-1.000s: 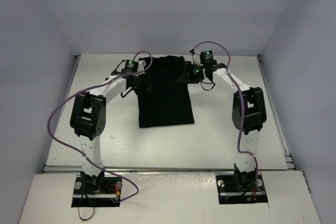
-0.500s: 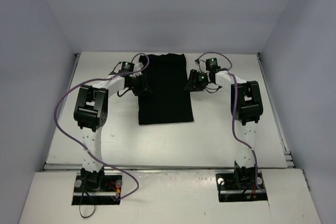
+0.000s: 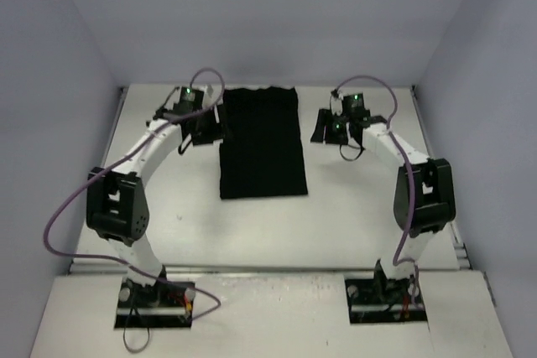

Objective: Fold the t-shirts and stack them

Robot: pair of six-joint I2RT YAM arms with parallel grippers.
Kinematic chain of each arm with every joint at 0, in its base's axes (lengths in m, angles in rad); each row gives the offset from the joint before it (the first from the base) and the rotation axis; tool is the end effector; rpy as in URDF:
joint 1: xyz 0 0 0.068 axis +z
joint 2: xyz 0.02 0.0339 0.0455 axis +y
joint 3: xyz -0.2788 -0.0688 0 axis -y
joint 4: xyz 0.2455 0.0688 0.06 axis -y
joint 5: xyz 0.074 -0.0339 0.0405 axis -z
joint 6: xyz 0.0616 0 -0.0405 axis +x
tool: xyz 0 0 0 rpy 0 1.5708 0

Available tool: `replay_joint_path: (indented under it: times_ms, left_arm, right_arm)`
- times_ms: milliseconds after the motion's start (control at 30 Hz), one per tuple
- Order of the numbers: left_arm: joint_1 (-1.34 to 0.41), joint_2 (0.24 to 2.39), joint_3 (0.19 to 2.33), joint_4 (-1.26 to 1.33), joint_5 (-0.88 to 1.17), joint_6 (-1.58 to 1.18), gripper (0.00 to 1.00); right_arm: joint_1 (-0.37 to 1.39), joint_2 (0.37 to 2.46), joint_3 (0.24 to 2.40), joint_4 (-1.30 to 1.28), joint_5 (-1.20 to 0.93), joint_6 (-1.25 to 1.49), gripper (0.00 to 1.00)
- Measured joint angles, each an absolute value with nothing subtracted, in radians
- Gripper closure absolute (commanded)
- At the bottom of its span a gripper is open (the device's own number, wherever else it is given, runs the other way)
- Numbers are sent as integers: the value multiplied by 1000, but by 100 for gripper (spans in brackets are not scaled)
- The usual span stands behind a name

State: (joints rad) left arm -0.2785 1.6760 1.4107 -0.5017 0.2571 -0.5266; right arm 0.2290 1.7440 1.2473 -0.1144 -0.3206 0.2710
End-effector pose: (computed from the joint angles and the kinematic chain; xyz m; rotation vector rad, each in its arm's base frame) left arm 0.3784 -0.1245 0.2916 -0.1668 2.4078 -0.6879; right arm 0.4056 0.1145 0.2479 -0.1394 2.2120 0.6304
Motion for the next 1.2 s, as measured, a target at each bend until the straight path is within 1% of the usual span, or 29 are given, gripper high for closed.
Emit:
replay_joint_path:
  times_ms: [67, 133, 200, 333, 467, 733, 900, 1067, 1133, 1200]
  left_arm:
    - [-308, 1563, 1330, -540, 217, -552, 34]
    - [-344, 1502, 1245, -559, 191, -580, 33]
    - [-377, 1502, 1173, -585, 173, -603, 33]
    - [-410, 1580, 1079, -622, 137, -635, 33]
    - [-412, 1613, 1061, -629, 111, -648, 33]
    - [-412, 1646, 1063, -563, 106, -670, 35]
    - [-412, 1690, 1063, -526, 116, -687, 41]
    - [-414, 1709, 1057, -502, 119, -697, 45]
    - [-415, 1711, 1056, -497, 117, -700, 46]
    - [-416, 1713, 1056, -495, 114, -701, 50]
  right_arm:
    - [265, 1689, 1186, -127, -284, 300, 43]
    - [308, 1660, 1123, -129, -246, 338, 42]
    - [347, 1644, 1059, -144, -215, 381, 41]
    - [413, 1633, 971, -178, -157, 471, 42]
    - [427, 1616, 923, -185, -113, 535, 44]
    - [462, 1626, 912, -183, -86, 581, 47]
    - [508, 1655, 912, -177, -75, 600, 49]
    - [526, 1664, 913, -162, -45, 617, 52]
    - [526, 1666, 913, -157, -41, 623, 56]
    - [526, 1670, 914, -150, -38, 627, 59]
